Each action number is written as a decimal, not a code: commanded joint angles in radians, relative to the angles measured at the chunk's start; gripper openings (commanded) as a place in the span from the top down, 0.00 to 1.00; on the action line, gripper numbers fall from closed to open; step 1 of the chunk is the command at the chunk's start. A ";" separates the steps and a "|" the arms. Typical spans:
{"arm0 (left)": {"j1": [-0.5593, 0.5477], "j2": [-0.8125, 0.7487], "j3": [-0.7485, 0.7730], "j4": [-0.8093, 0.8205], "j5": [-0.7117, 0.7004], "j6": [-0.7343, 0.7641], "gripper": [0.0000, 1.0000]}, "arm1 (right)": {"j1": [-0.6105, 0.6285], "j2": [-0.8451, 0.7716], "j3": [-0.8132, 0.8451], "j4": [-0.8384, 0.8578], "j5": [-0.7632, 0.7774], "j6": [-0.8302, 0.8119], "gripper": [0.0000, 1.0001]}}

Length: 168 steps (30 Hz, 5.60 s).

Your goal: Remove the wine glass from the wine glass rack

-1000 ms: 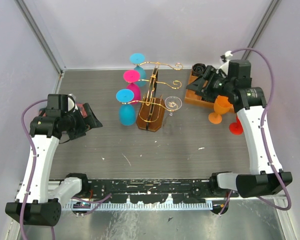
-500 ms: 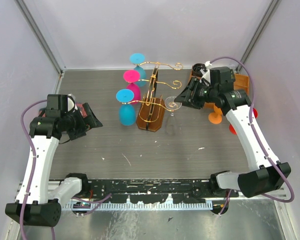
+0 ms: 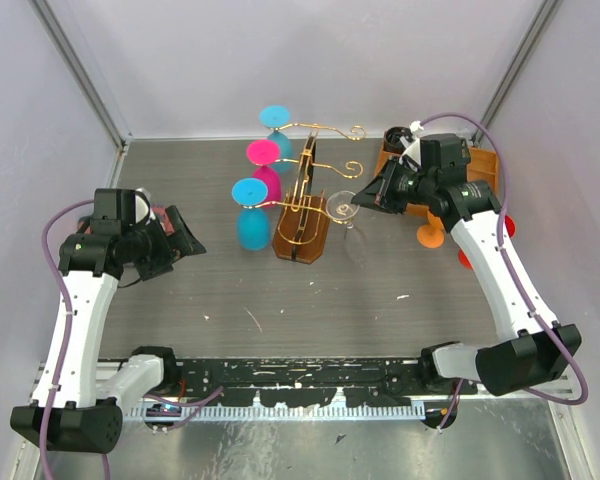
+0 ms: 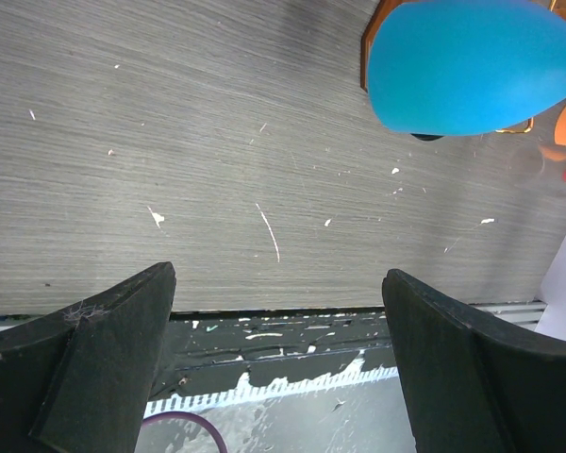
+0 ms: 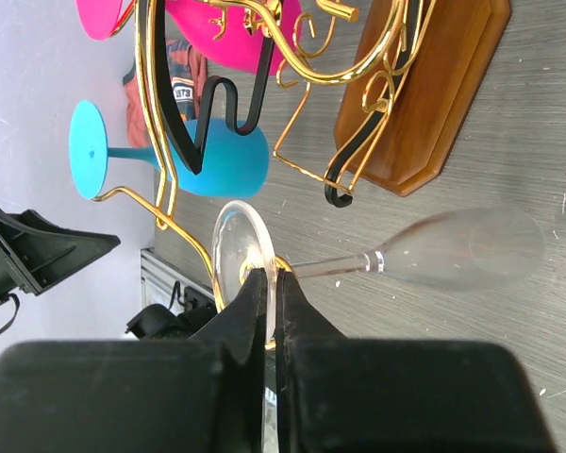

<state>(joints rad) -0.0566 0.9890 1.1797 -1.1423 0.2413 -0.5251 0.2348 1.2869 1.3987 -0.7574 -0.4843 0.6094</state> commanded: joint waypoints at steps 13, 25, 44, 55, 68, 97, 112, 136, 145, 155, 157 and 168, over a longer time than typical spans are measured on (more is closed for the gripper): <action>0.002 -0.015 0.009 0.013 0.019 0.003 0.02 | 0.003 -0.036 0.085 0.068 -0.066 0.070 0.99; 0.002 -0.011 0.002 0.020 0.034 0.005 0.02 | -0.054 -0.088 0.085 -0.048 -0.085 0.016 0.99; 0.003 -0.001 0.021 0.015 0.040 0.001 0.02 | -0.020 0.013 0.088 0.142 -0.246 0.128 0.99; 0.002 -0.006 0.038 0.000 0.018 0.008 0.02 | -0.129 0.086 0.224 0.013 -0.087 -0.018 0.99; 0.002 -0.053 0.170 0.032 -0.043 -0.010 0.02 | -0.126 -0.024 0.528 -0.074 0.202 -0.246 0.99; 0.110 0.499 0.650 0.619 0.659 -0.637 0.06 | 0.925 0.126 0.521 0.206 0.614 -1.249 0.99; 0.037 0.540 0.474 0.893 0.843 -0.778 0.00 | 0.939 0.143 0.595 0.081 0.412 -1.285 0.99; 0.022 0.494 0.382 0.924 0.947 -0.739 0.08 | 0.939 0.178 0.627 0.009 0.343 -1.273 0.99; -0.001 0.480 0.377 0.920 0.979 -0.710 0.16 | 0.939 0.190 0.621 0.021 0.361 -1.274 0.99; -0.008 0.478 0.366 0.861 0.999 -0.655 0.27 | 0.939 0.186 0.608 0.040 0.368 -1.267 0.99; -0.008 0.479 0.369 0.861 1.001 -0.651 0.29 | 0.939 0.186 0.606 0.038 0.366 -1.265 0.99; -0.008 0.480 0.375 0.857 1.002 -0.641 0.26 | 0.939 0.190 0.596 0.033 0.350 -1.257 0.99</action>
<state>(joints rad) -0.0628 1.4891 1.5497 -0.2523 1.1698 -1.1717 1.1694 1.4883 1.9854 -0.8085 -0.1295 -0.6521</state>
